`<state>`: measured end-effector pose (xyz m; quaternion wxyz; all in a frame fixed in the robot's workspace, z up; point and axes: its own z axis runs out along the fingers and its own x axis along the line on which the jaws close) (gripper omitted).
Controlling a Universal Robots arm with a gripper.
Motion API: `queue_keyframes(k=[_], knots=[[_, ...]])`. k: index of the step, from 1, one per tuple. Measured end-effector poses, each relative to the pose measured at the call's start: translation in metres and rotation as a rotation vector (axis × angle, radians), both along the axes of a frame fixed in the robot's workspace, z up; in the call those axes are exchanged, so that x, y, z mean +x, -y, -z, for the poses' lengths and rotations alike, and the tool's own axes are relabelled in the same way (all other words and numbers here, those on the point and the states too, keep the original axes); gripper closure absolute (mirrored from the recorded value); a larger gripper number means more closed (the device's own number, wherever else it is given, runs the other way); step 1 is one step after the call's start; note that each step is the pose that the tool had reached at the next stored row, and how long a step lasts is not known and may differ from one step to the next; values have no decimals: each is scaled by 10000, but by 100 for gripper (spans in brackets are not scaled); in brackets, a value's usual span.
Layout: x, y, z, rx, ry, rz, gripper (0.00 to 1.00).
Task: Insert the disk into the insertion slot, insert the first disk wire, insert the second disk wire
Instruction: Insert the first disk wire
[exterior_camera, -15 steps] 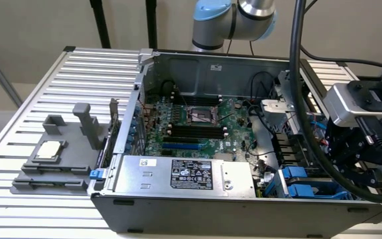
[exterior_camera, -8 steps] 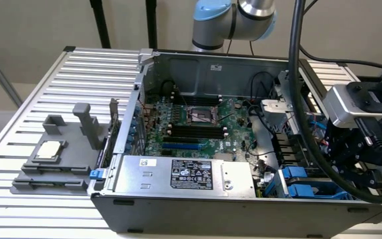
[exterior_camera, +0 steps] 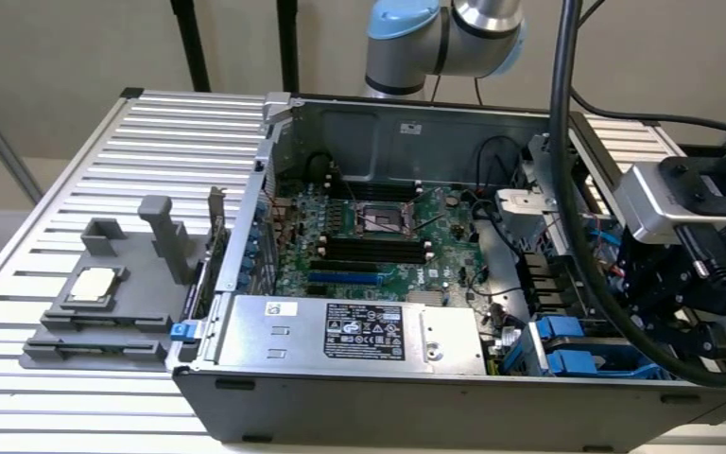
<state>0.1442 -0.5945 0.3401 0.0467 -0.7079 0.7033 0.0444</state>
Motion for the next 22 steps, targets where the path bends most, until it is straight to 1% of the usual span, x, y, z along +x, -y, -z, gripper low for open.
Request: queue_keyframes(k=[7, 22], knots=[[0, 0, 13, -2, 4, -1, 84], [0, 0, 58, -4, 64, 0, 84]])
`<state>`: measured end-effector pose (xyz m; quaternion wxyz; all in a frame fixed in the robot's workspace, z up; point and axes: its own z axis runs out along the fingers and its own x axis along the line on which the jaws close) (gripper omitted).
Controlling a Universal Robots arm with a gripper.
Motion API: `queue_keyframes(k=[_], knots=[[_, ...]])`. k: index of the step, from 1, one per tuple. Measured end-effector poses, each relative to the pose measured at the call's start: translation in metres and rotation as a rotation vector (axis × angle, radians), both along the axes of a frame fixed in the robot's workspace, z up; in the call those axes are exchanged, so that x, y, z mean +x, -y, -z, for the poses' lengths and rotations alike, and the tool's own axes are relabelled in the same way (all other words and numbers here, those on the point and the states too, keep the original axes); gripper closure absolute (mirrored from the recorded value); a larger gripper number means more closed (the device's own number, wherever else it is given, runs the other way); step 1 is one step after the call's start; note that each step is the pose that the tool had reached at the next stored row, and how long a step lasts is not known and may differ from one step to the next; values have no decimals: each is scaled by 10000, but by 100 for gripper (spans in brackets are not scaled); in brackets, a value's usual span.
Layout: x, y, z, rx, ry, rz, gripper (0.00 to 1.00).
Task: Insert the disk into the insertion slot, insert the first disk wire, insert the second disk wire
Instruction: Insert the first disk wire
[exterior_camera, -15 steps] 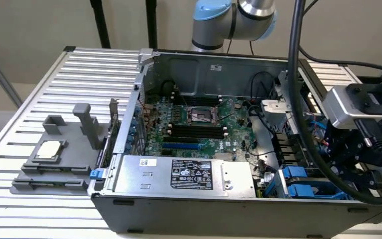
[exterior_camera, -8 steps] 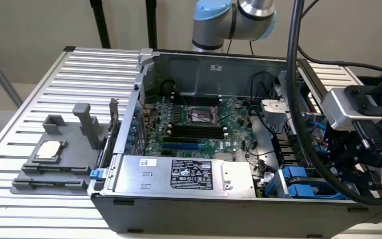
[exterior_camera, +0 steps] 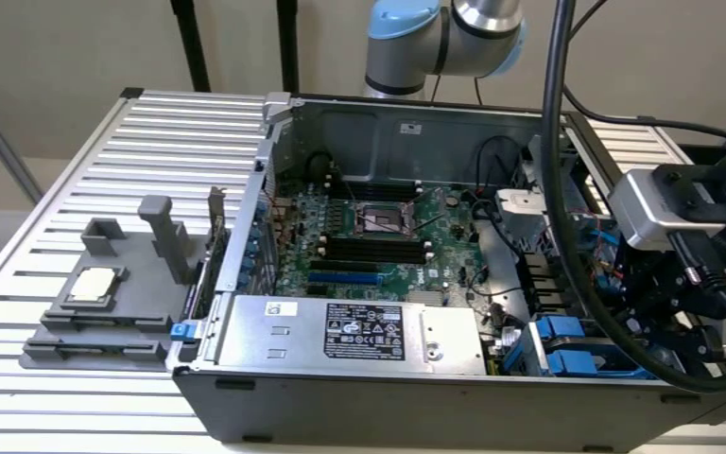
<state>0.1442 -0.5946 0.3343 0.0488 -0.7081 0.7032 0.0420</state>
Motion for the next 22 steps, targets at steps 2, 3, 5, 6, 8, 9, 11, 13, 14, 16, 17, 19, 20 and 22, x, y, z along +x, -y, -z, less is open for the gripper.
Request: queue_keyframes(k=[2, 3, 5, 6, 8, 9, 11, 13, 14, 16, 17, 19, 20, 22], knots=[[0, 0, 2, 3, 1, 0, 84], [0, 0, 3, 3, 1, 0, 84], [1, -1, 3, 13, 3, -1, 84], [1, 0, 0, 18, 3, -1, 82], [0, 0, -43, 6, 0, -1, 75], [0, 0, -75, 9, 1, -1, 75], [0, 3, -150, 2, 1, -1, 75], [-23, 14, -184, 6, 0, 0, 75], [-51, 24, -192, 4, 1, 0, 75], [-114, 43, -201, 2, 0, 0, 75], [-146, 48, -200, 5, 0, 0, 75], [-156, 49, -200, 5, 1, -1, 75], [-157, 50, -200, 5, 1, -1, 75], [-160, 50, -201, 4, 0, -1, 75]])
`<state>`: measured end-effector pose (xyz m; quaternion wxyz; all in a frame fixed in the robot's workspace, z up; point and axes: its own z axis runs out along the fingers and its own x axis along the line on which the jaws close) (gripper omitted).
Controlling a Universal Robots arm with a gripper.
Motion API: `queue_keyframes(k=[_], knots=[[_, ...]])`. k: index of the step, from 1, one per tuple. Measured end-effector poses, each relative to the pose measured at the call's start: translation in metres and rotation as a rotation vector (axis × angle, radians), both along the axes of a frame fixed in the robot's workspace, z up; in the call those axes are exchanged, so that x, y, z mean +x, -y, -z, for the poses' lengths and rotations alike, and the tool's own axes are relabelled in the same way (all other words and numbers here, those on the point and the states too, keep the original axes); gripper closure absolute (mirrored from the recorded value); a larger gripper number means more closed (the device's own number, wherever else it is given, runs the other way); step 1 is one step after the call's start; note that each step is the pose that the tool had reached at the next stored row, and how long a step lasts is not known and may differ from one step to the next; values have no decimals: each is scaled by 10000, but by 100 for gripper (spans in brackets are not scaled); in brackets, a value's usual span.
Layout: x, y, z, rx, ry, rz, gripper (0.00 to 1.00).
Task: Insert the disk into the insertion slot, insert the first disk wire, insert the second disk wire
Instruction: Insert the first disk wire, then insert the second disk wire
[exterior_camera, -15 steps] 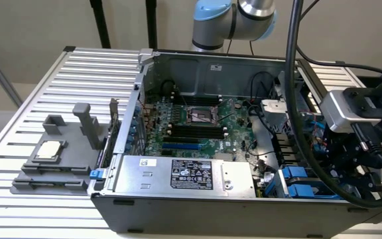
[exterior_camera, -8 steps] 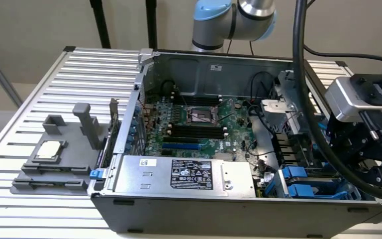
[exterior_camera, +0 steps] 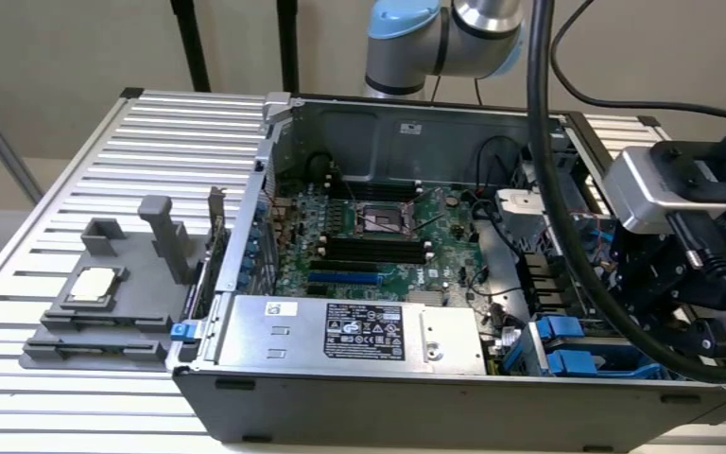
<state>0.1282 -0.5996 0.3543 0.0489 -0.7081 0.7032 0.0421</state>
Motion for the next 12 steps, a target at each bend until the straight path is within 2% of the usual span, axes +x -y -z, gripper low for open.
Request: queue_keyframes(k=[12], knots=[[-17, -1, 0, 1, 0, 0, 75]])
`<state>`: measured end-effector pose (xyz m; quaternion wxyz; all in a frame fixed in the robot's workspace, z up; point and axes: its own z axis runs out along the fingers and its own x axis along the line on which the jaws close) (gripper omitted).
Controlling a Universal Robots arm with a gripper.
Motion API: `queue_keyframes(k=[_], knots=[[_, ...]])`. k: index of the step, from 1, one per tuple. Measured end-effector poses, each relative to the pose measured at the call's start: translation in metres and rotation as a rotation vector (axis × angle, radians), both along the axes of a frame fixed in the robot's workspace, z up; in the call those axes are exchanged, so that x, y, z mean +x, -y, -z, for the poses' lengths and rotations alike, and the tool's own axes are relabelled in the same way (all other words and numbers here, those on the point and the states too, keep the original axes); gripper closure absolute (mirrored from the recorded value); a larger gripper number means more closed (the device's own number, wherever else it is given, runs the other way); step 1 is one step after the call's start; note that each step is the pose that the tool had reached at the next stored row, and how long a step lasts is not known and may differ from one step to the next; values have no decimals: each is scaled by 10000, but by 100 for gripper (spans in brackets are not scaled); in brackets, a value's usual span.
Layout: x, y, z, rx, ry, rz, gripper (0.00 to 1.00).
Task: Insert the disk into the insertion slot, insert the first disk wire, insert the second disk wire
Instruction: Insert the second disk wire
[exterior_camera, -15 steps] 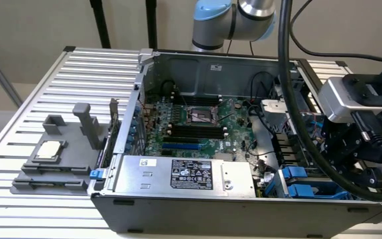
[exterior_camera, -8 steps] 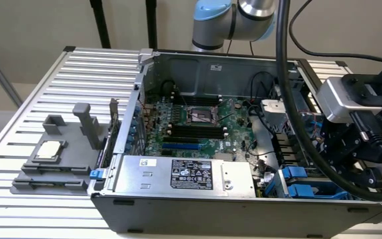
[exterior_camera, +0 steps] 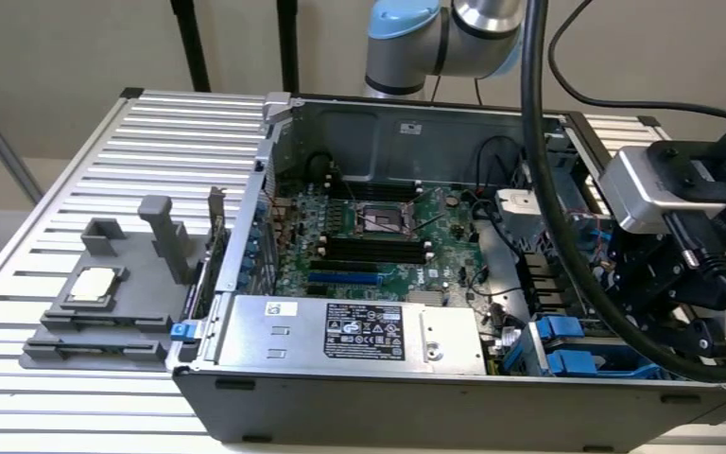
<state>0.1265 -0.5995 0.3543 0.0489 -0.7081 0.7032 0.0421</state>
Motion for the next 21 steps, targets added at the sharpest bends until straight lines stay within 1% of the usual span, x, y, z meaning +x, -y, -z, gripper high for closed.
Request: queue_keyframes(k=[3, 4, 12, 17, 18, 21], knots=[[-1, 0, -1, 0, 0, 0, 75], [-1, -1, -20, -1, 0, 1, 75], [-1, 0, -369, 1, -3, 0, 75], [-25, -7, -377, -3, -1, 0, 75], [-28, -21, -378, -9, 0, 1, 75], [-32, -83, -376, -36, 3, -1, 75]])
